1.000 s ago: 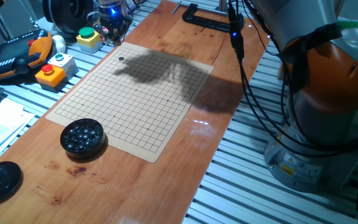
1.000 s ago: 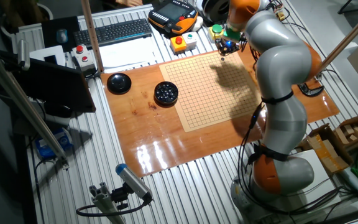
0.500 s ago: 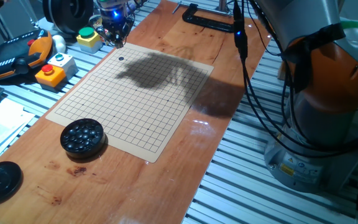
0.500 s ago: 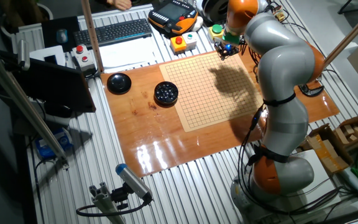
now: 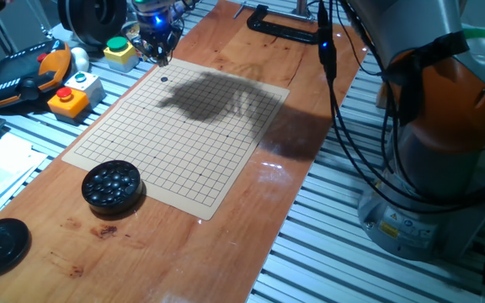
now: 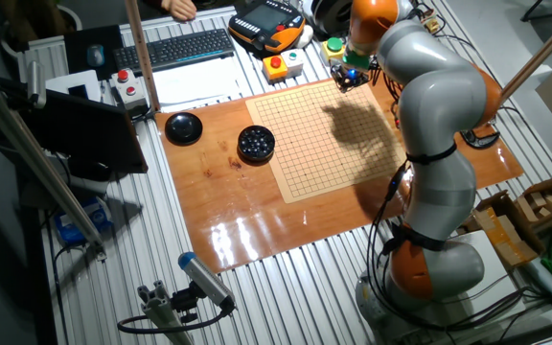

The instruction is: Play the first move as black on the 3-4 point in the upper right corner of the Go board

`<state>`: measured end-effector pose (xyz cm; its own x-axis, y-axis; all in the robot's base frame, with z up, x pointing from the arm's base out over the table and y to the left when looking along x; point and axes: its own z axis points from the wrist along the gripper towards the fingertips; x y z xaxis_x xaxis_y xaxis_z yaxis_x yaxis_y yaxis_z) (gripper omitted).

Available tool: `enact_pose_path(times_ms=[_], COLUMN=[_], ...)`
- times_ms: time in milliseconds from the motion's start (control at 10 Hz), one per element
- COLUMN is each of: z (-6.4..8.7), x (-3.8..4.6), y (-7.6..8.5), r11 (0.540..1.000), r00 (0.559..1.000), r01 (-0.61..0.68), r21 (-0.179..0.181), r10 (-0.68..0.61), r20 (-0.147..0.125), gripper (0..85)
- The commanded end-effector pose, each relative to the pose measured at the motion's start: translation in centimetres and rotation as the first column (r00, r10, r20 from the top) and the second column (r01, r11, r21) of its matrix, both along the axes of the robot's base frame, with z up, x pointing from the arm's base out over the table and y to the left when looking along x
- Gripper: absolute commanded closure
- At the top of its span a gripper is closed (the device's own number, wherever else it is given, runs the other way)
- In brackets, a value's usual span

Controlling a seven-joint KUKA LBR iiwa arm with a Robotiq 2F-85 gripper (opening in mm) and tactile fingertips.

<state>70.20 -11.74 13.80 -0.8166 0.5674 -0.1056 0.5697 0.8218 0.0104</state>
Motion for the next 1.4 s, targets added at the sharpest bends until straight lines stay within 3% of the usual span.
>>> enact_pose_path(times_ms=[0,400,600,800,900,1000,1300], z=[0.0,0.0,0.0,0.0,0.0,0.1,2.6], x=[0.04,0.04,0.04,0.04,0.04,-0.10,-3.54], y=[0.0,0.0,0.0,0.0,0.0,0.0,1.7], r11=[1.000,0.999,0.998,0.996,0.993,0.992,0.991], r00=[1.000,0.999,0.997,0.995,0.994,0.994,0.993], r01=[0.002,-0.005,-0.052,-0.091,-0.102,-0.108,-0.119], r21=[0.000,-0.049,-0.045,-0.024,-0.057,-0.064,-0.062], r10=[-0.002,0.007,0.055,0.092,0.104,0.109,0.119], r20=[0.000,0.053,0.063,0.038,0.023,0.013,-0.007], gripper=[84.3,84.3,84.3,84.3,84.3,84.3,84.3])
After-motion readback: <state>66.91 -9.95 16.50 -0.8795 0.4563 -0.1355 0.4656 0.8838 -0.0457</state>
